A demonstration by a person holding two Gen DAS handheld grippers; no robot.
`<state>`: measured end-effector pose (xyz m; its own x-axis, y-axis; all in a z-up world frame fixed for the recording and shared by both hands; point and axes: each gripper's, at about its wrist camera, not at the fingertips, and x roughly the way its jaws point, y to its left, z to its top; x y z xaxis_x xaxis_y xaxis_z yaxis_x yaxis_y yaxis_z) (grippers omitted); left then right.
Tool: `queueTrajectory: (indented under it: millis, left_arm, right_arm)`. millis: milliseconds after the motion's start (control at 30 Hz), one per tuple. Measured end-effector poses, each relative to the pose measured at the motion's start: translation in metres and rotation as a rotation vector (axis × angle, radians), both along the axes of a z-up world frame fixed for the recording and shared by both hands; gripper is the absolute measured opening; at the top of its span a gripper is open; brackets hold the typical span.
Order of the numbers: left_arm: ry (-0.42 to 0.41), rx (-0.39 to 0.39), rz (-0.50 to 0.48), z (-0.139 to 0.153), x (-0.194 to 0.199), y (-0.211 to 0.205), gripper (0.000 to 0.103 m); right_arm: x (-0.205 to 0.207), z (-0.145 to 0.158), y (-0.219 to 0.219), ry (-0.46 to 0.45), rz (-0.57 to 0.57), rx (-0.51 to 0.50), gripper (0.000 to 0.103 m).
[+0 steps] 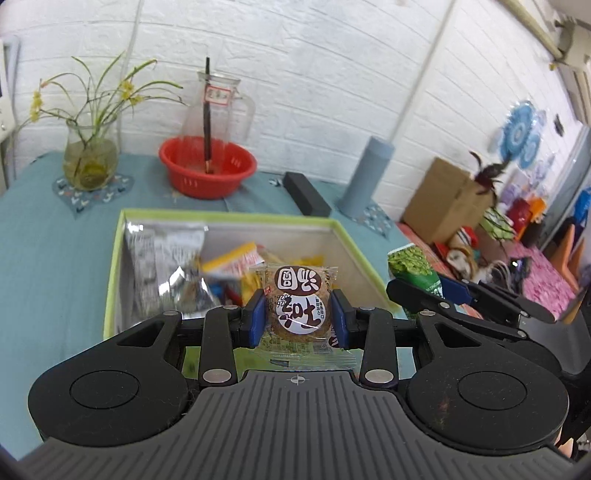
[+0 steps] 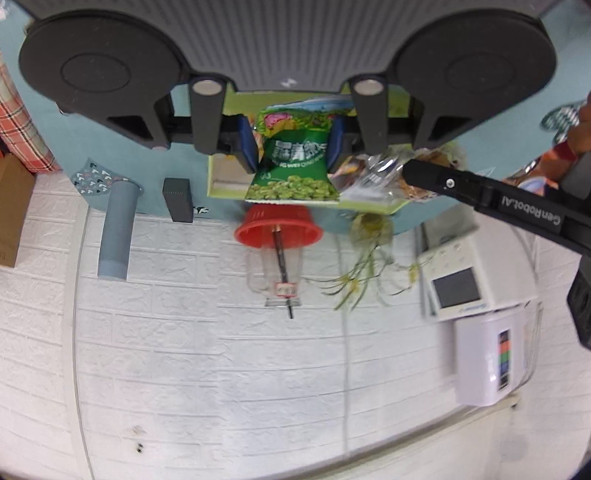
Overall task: Organize snacks
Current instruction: 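Carry both packets into the green box and open both tools, then reach the left tool to the yellow bag and grasp it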
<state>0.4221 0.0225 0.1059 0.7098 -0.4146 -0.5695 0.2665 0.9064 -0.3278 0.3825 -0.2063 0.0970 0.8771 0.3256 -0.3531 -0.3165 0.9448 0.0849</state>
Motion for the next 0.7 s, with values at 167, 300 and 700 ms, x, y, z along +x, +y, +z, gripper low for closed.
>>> queueTrajectory:
  millis: [167,300,700]
  left_arm:
    - [0.033,0.036,0.049,-0.019,0.058,-0.005,0.015]
    - [0.067,0.047,0.05,-0.041,0.079,-0.006,0.019]
    - [-0.186,0.081,0.083,0.009,-0.025,0.006,0.068]
  right_arm:
    - [0.066,-0.028,0.001,0.066,-0.022,0.022,0.04]
    - [0.087,-0.042,0.014,0.115,0.007,-0.036,0.061]
    - [0.033,0.007,0.007,-0.072,0.021,0.002,0.093]
